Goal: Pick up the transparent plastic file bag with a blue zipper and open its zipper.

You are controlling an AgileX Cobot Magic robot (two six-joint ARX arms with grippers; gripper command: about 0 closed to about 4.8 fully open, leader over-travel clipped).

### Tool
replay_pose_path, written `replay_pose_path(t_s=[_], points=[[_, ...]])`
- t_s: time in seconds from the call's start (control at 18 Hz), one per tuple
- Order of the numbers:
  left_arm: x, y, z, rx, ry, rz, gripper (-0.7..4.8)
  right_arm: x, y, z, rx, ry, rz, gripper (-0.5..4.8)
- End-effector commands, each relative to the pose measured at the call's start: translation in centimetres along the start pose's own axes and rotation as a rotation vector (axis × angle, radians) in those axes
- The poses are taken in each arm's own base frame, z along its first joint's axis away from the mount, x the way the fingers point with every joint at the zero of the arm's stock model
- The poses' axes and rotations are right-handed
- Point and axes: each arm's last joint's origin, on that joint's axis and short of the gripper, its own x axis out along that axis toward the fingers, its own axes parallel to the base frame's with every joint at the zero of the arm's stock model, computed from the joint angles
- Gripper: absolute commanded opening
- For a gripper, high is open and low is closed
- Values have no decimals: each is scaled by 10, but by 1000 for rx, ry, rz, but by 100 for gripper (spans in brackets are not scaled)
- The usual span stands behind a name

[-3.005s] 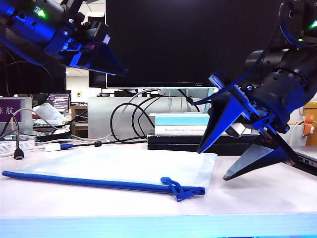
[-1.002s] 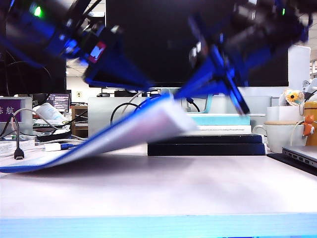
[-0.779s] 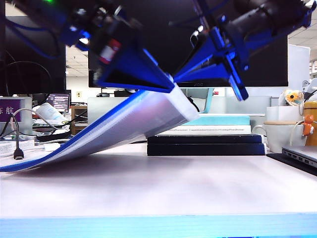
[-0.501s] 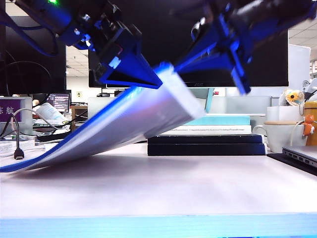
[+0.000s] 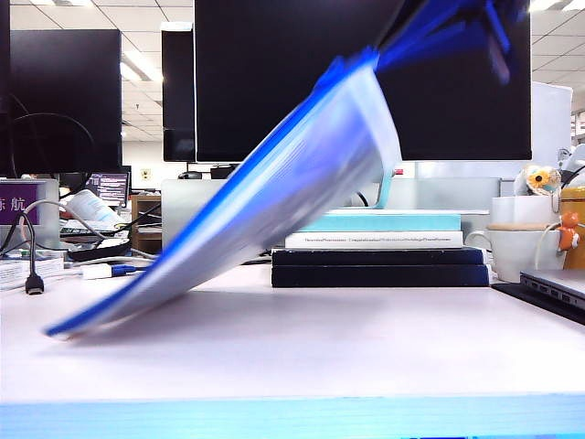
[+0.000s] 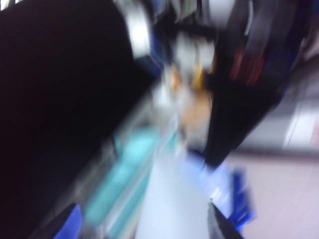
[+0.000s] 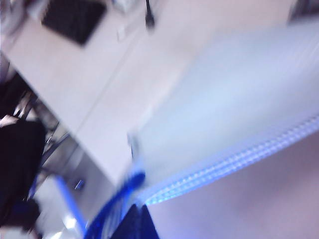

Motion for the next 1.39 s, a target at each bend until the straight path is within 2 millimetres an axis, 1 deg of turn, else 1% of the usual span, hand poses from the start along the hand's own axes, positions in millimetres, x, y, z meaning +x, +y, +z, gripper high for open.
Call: replay_pose_path(t_s=[0.06, 0.17, 0.28, 0.33, 0.39, 0.45, 0.5, 0.56, 0.61, 0.67, 0.78, 0.83, 0.89, 0.95, 1.0, 1.06, 1.22, 1.28, 1.39], points=[[-11, 2, 10, -1, -113, -93, 342, -6, 9, 13, -67, -77, 32, -9], [-13, 1, 13, -46, -166, -163, 342, -7, 20, 21, -113, -105, 86, -9], [-14, 2, 15, -72, -190, -191, 342, -13, 30, 31, -141, -142, 101, -9], [-14, 2, 16, -72, -192, -192, 341, -15, 33, 34, -140, -145, 105, -9], [-13, 2, 15, -73, -179, -196, 341, -15, 32, 32, -119, -122, 107, -8], [-13, 1, 11, -82, -121, -168, 341, -14, 27, 22, -111, -35, 64, -8], [-13, 1, 9, -91, -79, -153, 341, -15, 21, 15, -120, 19, -31, 5], [-13, 0, 7, -93, -52, -153, 341, -17, 14, 8, -120, 66, -149, 89], [-13, 0, 4, -103, 0, -112, 341, -18, 8, 3, -82, 120, -229, 222], [-14, 2, 3, -130, 45, -50, 341, -19, 2, -2, -36, 170, -247, 252], [-15, 3, 2, -163, 90, 7, 341, -16, -17, -12, 71, 287, -265, 253], [-17, 3, 1, -159, 111, 4, 341, -11, -29, -20, 137, 345, -240, 255], [-18, 2, -1, -156, 135, -8, 341, -1, -48, -32, 226, 406, -210, 262], [-19, 0, -3, -158, 150, -20, 341, 3, -58, -39, 271, 433, -205, 276], [-19, -1, -5, -157, 172, -32, 341, 10, -69, -48, 314, 458, -187, 275], [-19, -2, -6, -156, 186, -39, 341, 17, -78, -55, 351, 463, -132, 275], [-19, -2, -6, -156, 188, -41, 341, 30, -90, -58, 352, 434, -116, 275], [-19, -2, -6, -156, 188, -41, 341, 36, -97, -59, 347, 440, -153, 275], [-19, -2, -6, -157, 188, -41, 341, 44, -104, -63, 361, 455, -146, 274]])
